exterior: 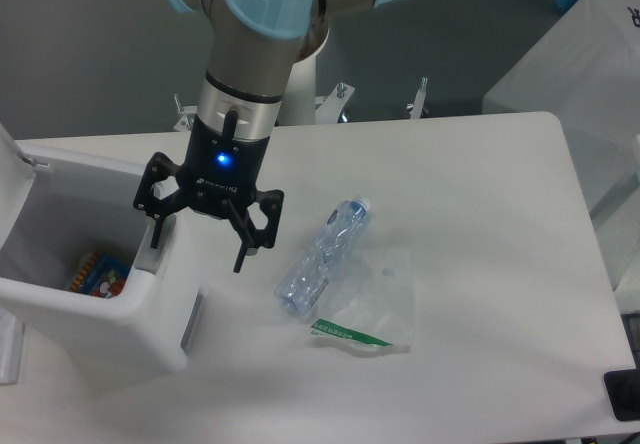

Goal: Open the trash can

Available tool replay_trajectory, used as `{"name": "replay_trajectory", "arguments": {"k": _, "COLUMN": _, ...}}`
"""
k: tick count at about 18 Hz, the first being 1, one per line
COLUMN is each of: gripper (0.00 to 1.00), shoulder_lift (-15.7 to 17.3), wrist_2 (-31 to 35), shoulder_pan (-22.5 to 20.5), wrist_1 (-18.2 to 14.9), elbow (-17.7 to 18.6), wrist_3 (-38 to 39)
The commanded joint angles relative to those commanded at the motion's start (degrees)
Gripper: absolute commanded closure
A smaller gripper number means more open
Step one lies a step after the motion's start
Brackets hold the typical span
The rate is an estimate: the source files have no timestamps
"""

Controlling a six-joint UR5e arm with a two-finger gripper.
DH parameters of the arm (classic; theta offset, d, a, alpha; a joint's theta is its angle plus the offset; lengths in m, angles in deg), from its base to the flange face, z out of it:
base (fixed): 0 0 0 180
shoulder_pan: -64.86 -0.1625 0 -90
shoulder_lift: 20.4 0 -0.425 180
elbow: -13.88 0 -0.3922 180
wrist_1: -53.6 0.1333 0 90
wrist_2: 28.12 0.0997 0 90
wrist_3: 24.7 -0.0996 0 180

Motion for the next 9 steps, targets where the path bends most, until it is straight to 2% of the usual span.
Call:
{"name": "replay_trajectory", "arguments": {"k": 4, "gripper": 0.00, "shoulder_lift": -0.88, "wrist_2": 0.00, "shoulder_pan": -6.33, "wrist_1": 0.44, "elbow": -1.76, "wrist_3": -3.15}}
{"name": "replay_trajectory", "arguments": {"k": 9, "gripper": 0.00, "shoulder_lift": -7.19, "wrist_2": 0.09, "shoulder_pan": -13.80, "wrist_1": 0.79, "elbow": -2.37, "wrist_3": -17.55}}
